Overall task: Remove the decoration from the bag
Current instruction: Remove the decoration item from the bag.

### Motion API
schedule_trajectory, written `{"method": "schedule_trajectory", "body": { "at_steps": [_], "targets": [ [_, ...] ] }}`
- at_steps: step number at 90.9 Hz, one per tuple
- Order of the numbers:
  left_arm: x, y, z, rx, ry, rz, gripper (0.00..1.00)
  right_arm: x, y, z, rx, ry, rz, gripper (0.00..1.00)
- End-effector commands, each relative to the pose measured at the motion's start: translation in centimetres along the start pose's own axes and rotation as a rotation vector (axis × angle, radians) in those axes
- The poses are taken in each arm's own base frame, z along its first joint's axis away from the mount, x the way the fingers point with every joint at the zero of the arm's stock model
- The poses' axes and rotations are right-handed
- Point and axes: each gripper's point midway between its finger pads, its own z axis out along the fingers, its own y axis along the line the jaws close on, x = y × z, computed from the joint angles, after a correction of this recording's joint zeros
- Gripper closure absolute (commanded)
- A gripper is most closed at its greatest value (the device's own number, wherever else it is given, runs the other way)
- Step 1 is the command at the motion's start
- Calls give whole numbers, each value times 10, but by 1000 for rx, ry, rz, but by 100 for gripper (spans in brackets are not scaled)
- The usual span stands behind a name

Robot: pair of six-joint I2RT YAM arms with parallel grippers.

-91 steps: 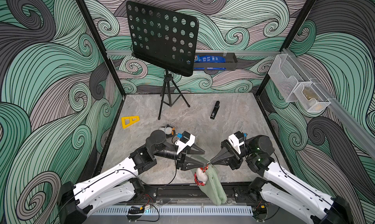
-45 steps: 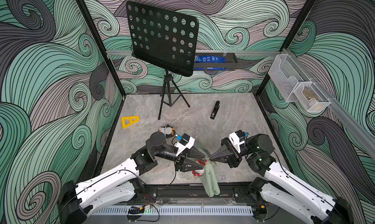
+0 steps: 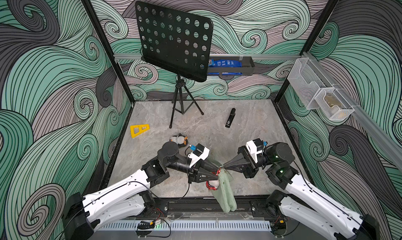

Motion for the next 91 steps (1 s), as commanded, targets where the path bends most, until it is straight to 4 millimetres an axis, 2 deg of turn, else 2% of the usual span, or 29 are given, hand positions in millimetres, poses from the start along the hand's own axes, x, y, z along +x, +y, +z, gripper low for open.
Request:
{"method": "schedule_trajectory", "body": {
  "at_steps": [1,30,67,91],
  "targets": [
    [-3,-2,0,-1,-9,22,68,-13,0,1,19,-18,-50,100],
    [-2,4,-2,-47,-12,29,75,-11,-3,2,27,-11,-50,100],
    [0,13,-6,-118,-7,25,92,-15,-1,0,46,-16,-68,100],
    [-1,14,-11,-158,-15,33,96,-15,-4,-2,79,-12,-67,100]
  ]
}}
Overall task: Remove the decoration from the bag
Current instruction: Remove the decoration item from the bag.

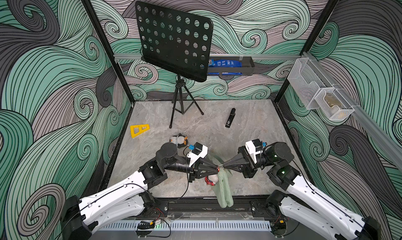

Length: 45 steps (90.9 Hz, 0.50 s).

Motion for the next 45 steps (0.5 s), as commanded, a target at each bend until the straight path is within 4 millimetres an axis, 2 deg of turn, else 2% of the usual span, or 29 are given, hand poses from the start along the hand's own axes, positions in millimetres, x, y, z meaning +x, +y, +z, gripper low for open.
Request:
{"method": "schedule_trajectory", "body": {
  "at_steps": [1,45],
  "targets": [
    [1,-2,-4,-17,-3,21,95,-20,4,-1,22,-32,-61,100],
    [-2,8,-5,-75,-6,2,97,-15,7,-3,26,-20,-69,100]
  ]
}}
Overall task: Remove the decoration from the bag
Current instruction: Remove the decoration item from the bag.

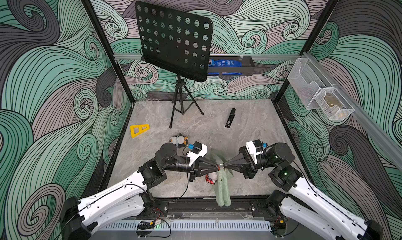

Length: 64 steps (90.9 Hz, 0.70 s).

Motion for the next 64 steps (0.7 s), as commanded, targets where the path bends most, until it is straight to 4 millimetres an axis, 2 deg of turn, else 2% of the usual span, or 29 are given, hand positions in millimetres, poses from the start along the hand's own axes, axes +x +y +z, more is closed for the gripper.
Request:
{"method": "schedule_trajectory", "body": {
  "at_steps": [1,64],
  "targets": [
    [-2,-1,-3,-16,-4,4,97,-18,9,-1,-18,-32,-73,100],
    [-12,7,-5,-74,-40,-4,97,-3,7,3,-68,10,-26,100]
  ]
}}
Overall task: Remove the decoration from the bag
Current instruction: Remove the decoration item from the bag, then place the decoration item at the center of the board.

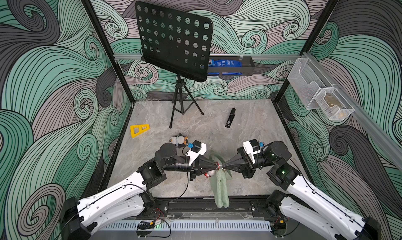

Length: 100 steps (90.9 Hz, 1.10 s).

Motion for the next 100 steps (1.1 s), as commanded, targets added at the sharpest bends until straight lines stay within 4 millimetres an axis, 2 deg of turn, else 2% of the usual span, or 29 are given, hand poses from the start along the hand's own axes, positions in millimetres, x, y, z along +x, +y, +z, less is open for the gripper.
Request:
{"method": "schedule_trajectory", "body": {
  "at_steps": [1,20,35,54,73,84,100],
  "targets": [
    [-10,1,-4,-30,-30,11,97,-13,8,0,-28,-20,-61,100],
    [-6,20,-7,-145,-31,9,96,-13,6,0,-12,-17,-65,100],
    [-5,39,-18,-279,-40,30,95,-15,0,-3,50,-23,-81,100],
    [11,90,-42,-601,31,35,92,-25,-17,-15,191,-64,-101,100],
    [24,132,-65,-855,67,51,87,-26,-26,-23,239,-75,-92,100],
    [36,156,-71,-945,90,53,86,-26,-31,-24,252,-73,-80,100],
    [64,195,-68,-975,170,-42,86,-24,-34,-26,261,-69,-71,100]
  ]
}}
